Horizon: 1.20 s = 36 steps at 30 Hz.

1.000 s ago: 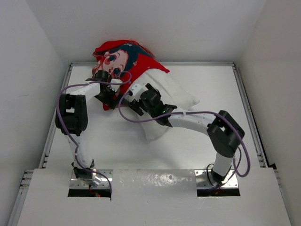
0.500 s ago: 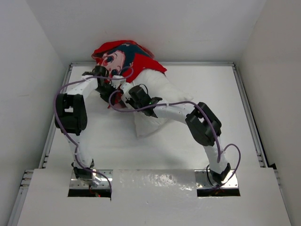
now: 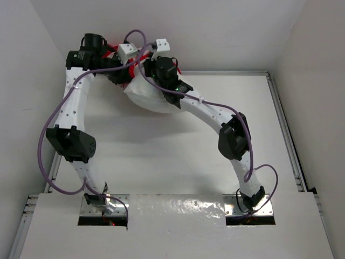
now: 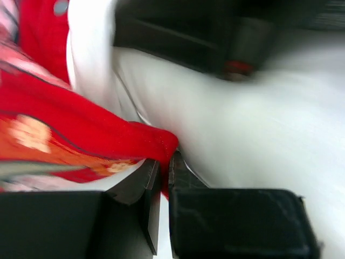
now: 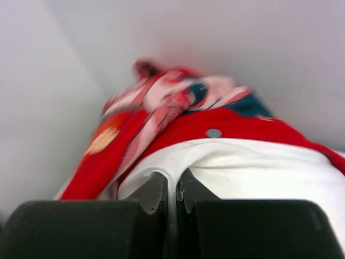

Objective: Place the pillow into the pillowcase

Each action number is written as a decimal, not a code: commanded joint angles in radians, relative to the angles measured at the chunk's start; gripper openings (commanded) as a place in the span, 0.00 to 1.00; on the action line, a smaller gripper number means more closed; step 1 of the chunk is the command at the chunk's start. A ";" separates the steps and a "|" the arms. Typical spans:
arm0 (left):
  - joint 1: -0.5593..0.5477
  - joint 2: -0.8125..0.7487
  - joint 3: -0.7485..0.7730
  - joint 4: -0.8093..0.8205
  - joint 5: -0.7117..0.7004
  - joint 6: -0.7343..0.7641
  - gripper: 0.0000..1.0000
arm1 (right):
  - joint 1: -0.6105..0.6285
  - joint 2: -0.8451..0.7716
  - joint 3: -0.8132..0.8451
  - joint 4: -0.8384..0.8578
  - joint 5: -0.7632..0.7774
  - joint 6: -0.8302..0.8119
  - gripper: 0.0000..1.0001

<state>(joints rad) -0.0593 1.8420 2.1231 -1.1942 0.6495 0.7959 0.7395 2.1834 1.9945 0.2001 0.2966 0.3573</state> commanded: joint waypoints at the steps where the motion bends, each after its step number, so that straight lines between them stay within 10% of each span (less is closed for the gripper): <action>1: -0.036 -0.069 0.147 -0.127 0.296 0.029 0.00 | -0.019 0.048 0.121 0.194 0.162 0.083 0.00; 7: -0.036 -0.053 0.371 -0.101 0.678 -0.027 0.00 | 0.000 0.196 0.299 0.030 0.259 0.153 0.00; 15: -0.036 -0.066 0.374 -0.117 0.705 -0.057 0.00 | 0.037 0.159 0.233 0.026 0.244 0.118 0.00; 25: -0.001 -0.122 0.064 -0.128 0.277 0.004 0.03 | 0.242 -0.266 -0.633 0.400 0.085 -0.216 0.00; 27: -0.001 -0.132 0.089 -0.127 0.279 -0.037 0.17 | 0.244 -0.301 -0.733 0.415 0.017 -0.189 0.00; 28: -0.001 -0.133 0.130 -0.127 0.279 -0.050 0.40 | 0.245 -0.335 -0.767 0.423 -0.011 -0.187 0.01; 36: 0.021 -0.118 0.288 -0.125 0.338 -0.164 0.90 | 0.245 -0.479 -0.997 0.425 -0.290 -0.178 0.73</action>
<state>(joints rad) -0.0483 1.7664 2.3657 -1.3499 0.9211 0.6933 0.9981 1.7645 1.0294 0.6025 0.1135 0.1810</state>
